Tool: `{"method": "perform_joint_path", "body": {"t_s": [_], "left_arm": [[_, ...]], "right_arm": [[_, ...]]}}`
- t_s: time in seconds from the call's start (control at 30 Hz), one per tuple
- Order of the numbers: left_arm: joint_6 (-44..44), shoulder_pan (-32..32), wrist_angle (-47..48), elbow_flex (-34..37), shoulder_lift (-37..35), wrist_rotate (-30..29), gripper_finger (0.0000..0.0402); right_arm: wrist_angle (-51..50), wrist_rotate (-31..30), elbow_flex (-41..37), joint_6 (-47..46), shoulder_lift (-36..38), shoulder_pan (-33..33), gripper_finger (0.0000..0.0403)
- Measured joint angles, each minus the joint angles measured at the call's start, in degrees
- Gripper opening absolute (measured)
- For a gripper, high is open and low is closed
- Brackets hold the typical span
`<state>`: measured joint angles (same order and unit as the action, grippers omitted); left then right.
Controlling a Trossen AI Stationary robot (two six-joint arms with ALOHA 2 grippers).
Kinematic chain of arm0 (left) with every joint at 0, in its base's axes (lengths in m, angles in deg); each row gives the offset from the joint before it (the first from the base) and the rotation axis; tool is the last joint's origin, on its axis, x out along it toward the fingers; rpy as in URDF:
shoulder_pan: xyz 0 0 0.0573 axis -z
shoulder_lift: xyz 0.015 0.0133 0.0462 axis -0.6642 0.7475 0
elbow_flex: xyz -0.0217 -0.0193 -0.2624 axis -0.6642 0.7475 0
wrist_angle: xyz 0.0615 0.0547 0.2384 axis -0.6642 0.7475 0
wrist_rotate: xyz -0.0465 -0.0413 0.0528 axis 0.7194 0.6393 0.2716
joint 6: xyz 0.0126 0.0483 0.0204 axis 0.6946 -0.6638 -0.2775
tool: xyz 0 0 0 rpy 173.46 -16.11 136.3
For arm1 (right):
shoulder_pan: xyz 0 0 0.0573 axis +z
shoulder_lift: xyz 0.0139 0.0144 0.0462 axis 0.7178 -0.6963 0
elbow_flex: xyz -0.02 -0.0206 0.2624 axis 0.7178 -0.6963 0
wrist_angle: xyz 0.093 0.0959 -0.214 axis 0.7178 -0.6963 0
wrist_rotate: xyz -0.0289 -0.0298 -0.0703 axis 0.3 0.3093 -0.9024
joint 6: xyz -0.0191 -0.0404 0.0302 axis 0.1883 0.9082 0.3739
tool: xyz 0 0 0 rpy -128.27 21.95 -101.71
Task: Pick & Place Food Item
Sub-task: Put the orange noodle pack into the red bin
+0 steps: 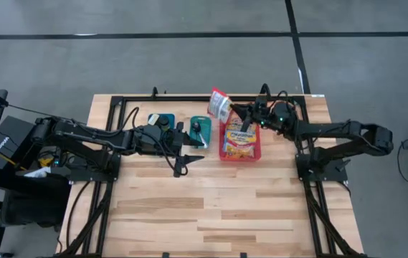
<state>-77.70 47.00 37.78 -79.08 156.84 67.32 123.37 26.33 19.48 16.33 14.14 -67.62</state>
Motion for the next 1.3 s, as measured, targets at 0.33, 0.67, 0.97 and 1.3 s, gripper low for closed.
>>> {"method": "perform_joint_path", "body": {"t_s": [0.33, 0.67, 0.97, 1.3], "left_arm": [[0.0, 0.0, 0.0, 0.0, 0.0, 0.0, 0.021], [0.0, 0.0, 0.0, 0.0, 0.0, 0.0, 0.021], [0.0, 0.0, -1.9, 0.0, 0.0, 0.0, 0.021], [0.0, 0.0, -2.8, 0.0, 0.0, 0.0, 0.021]], "right_arm": [[-5.9, 0.5, 0.1, 0.1, 2.6, -9.1, 0.001], [-28.7, 0.5, 0.1, 1.7, 18.4, -15.9, 0.001], [-41.8, 0.4, 0.1, 4.2, 27.1, -20.1, 0.001], [-42.5, -0.4, 0.1, 11.9, 23.8, -20.1, 0.0008]]}}
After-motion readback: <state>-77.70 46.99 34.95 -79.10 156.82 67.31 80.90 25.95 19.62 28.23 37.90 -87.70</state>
